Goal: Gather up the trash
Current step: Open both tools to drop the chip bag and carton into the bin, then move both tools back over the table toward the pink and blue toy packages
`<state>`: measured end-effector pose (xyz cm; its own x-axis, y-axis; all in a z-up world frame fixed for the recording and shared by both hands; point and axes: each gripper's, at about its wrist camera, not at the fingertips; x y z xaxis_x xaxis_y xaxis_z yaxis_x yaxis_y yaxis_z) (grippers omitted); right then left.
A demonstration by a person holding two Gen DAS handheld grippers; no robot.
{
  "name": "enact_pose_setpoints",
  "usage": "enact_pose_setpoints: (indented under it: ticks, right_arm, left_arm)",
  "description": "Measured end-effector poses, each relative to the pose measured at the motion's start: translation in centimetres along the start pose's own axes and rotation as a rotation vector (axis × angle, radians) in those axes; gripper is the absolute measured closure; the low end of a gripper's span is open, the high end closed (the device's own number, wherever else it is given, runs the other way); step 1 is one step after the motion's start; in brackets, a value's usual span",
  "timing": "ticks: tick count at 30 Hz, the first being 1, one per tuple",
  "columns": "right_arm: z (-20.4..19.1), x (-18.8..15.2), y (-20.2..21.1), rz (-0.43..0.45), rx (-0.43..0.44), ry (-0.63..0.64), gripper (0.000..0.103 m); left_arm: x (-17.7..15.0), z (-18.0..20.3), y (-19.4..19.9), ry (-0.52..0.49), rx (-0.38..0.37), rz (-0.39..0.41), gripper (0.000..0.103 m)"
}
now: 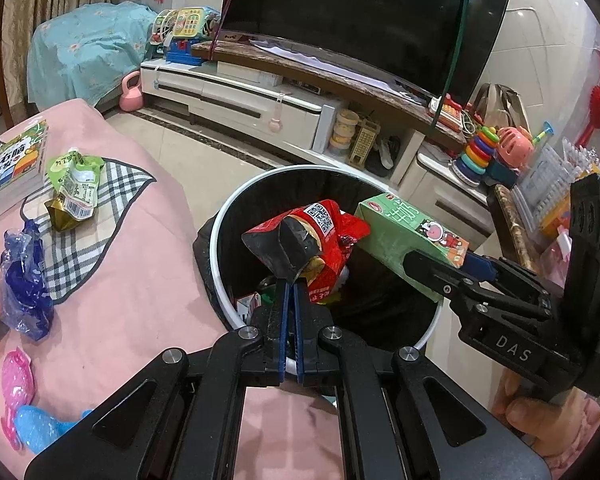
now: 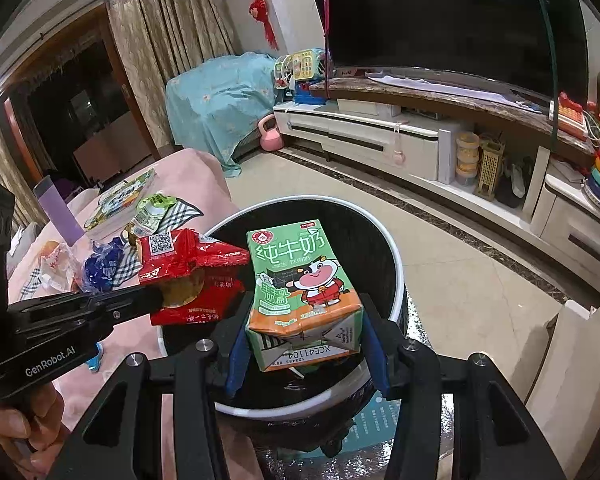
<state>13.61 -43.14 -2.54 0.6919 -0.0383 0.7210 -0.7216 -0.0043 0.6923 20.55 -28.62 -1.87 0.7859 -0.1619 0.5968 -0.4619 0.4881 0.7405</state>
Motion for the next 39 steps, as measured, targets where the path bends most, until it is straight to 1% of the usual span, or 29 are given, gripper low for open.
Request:
enact_pose_setpoints:
  ticks: [1, 3, 4, 5, 6, 7, 9, 11, 15, 19, 22, 26, 31, 35, 39]
  right_arm:
    - [0.0, 0.0, -0.1, -0.001, -0.001, 0.001, 0.054]
    - [0.1, 0.0, -0.3, -0.006, -0.006, 0.004, 0.054]
    - [0.1, 0.0, -0.4, -0.008, -0.006, 0.002, 0.053]
    - [0.2, 0.0, -0.5, -0.010, -0.003, 0.001, 0.051]
    - [0.2, 0.0, -0.6, -0.011, -0.002, -0.001, 0.051]
    - [0.3, 0.0, -0.6, -0.013, -0.003, -0.004, 0.051]
    - [0.4, -0.1, -0.5, -0.012, 0.009, -0.016, 0.048]
    - [0.3, -0.1, -0.3, -0.003, 0.011, -0.015, 0.042]
    - [0.1, -0.1, 0.4, 0.010, 0.016, -0.021, 0.039]
    - [-0.4, -0.2, 1.2, 0.031, 0.026, -0.035, 0.027]
    - [-1.3, -0.4, 2.0, 0.046, 0.042, -0.043, 0.023]
    - [-2.9, -1.1, 3.2, 0.077, 0.079, -0.055, 0.015]
    - [-6.0, -1.7, 4.2, 0.097, 0.140, -0.046, 0.014]
    - [-9.0, -1.9, 4.1, 0.082, 0.192, 0.007, 0.014]
    - [-11.6, -2.2, 3.6, 0.062, 0.224, 0.047, 0.014]
  left_arm:
    - [0.0, -0.1, -0.1, 0.003, 0.000, -0.004, 0.099]
    - [0.0, -0.3, -0.2, 0.012, -0.010, -0.011, 0.094]
    - [-0.1, -0.4, -0.1, 0.018, -0.011, -0.012, 0.082]
    - [-0.1, -0.5, -0.1, 0.024, -0.011, -0.010, 0.060]
    - [-0.1, -0.7, 0.0, 0.034, -0.010, -0.007, 0.047]
    - [-0.2, -1.0, 0.3, 0.047, -0.010, 0.005, 0.030]
    - [-0.4, -1.3, 0.8, 0.061, -0.013, 0.023, 0.028]
    - [-0.7, -1.9, 1.1, 0.076, -0.008, 0.021, 0.028]
    - [-1.7, -3.2, 2.3, 0.108, -0.002, 0.038, 0.028]
    - [-3.0, -4.4, 3.8, 0.127, 0.008, 0.058, 0.028]
    - [-4.0, -5.4, 5.0, 0.147, 0.016, 0.072, 0.028]
    - [-5.8, -7.5, 7.0, 0.185, 0.035, 0.097, 0.028]
    - [-7.9, -10.6, 9.8, 0.233, 0.067, 0.129, 0.027]
    - [-9.0, -13.1, 11.7, 0.272, 0.090, 0.149, 0.027]
    - [-10.1, -15.7, 13.4, 0.329, 0.110, 0.168, 0.027]
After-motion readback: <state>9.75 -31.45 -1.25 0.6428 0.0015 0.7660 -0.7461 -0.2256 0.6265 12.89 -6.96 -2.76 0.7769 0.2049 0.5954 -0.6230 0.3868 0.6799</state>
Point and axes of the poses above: each gripper's, at about its wrist camera, not at the fingertips, and y roughly against the way its jaws point, z to its right, x to its top, and after that the axes turned 11 degrees about y, right-handed
